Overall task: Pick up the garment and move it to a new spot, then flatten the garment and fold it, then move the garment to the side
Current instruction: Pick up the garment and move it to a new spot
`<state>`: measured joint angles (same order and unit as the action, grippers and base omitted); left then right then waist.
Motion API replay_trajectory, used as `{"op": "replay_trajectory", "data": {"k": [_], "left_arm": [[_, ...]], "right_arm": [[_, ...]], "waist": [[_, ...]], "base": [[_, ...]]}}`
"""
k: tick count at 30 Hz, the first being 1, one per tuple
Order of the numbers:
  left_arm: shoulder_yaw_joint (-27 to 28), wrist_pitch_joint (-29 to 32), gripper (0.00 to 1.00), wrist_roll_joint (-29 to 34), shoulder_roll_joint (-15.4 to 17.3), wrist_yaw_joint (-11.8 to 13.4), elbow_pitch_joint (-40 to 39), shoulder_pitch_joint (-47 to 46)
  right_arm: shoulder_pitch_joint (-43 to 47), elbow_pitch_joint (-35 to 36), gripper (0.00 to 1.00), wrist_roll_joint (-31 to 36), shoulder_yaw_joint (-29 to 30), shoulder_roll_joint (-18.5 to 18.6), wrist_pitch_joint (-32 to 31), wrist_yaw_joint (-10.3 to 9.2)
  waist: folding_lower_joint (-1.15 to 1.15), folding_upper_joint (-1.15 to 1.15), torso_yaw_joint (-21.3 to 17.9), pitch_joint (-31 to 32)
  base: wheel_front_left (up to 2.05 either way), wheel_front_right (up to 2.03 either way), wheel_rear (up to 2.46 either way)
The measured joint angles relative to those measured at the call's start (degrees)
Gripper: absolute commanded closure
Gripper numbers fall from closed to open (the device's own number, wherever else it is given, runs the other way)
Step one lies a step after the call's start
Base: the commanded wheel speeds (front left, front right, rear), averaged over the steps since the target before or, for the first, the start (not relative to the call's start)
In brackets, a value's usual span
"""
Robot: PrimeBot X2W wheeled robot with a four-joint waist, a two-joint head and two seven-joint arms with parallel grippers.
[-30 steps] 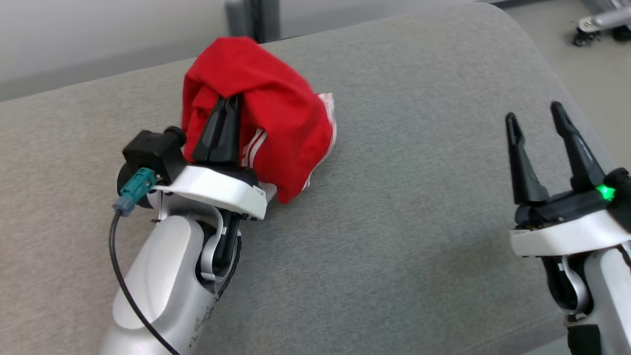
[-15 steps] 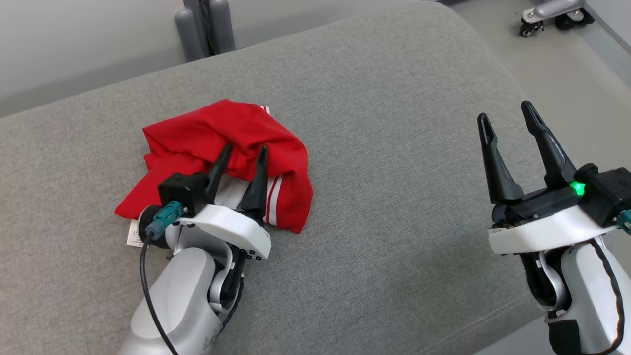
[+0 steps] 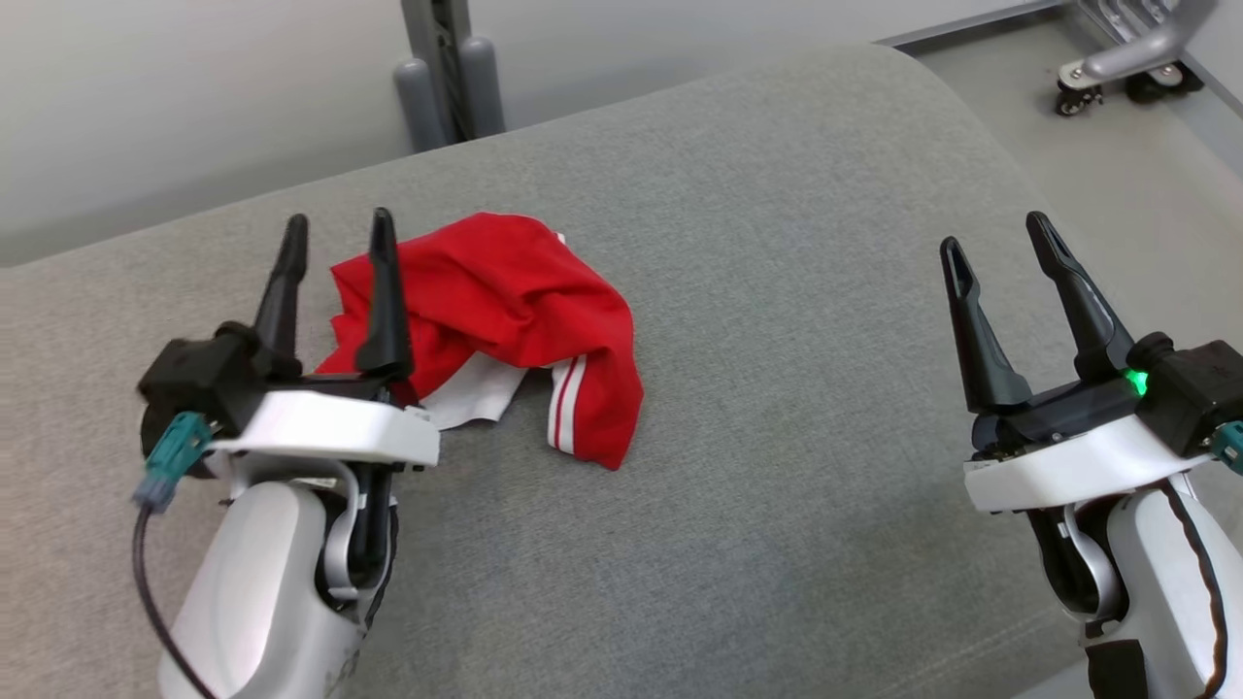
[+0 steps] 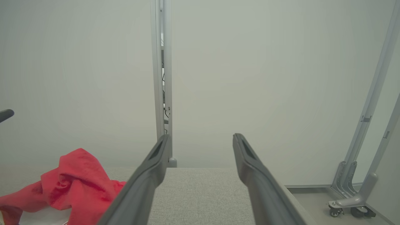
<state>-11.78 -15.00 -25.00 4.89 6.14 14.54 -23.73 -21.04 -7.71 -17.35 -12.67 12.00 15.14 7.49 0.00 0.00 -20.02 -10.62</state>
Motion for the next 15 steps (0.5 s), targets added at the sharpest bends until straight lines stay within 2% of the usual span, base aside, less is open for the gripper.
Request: {"op": "replay_trajectory", "data": {"k": [6, 15], "left_arm": [[2.67, -0.09, 0.0, 2.21, -0.25, 0.14, -5.38, 4.08], [2.57, -0.09, 0.0, 5.65, -1.2, 0.57, -7.92, 8.65]], "right_arm": [[1.31, 0.09, 0.0, 0.1, 0.82, 0.97, 0.0, 0.0], [2.88, 2.46, 0.0, 0.2, 3.03, 1.43, 0.01, 0.0]], "waist": [[0.0, 0.0, 2.89, 1.14], [0.0, 0.0, 9.66, 2.3]], "base": [[0.0, 0.0, 0.0], [0.0, 0.0, 0.0]]}}
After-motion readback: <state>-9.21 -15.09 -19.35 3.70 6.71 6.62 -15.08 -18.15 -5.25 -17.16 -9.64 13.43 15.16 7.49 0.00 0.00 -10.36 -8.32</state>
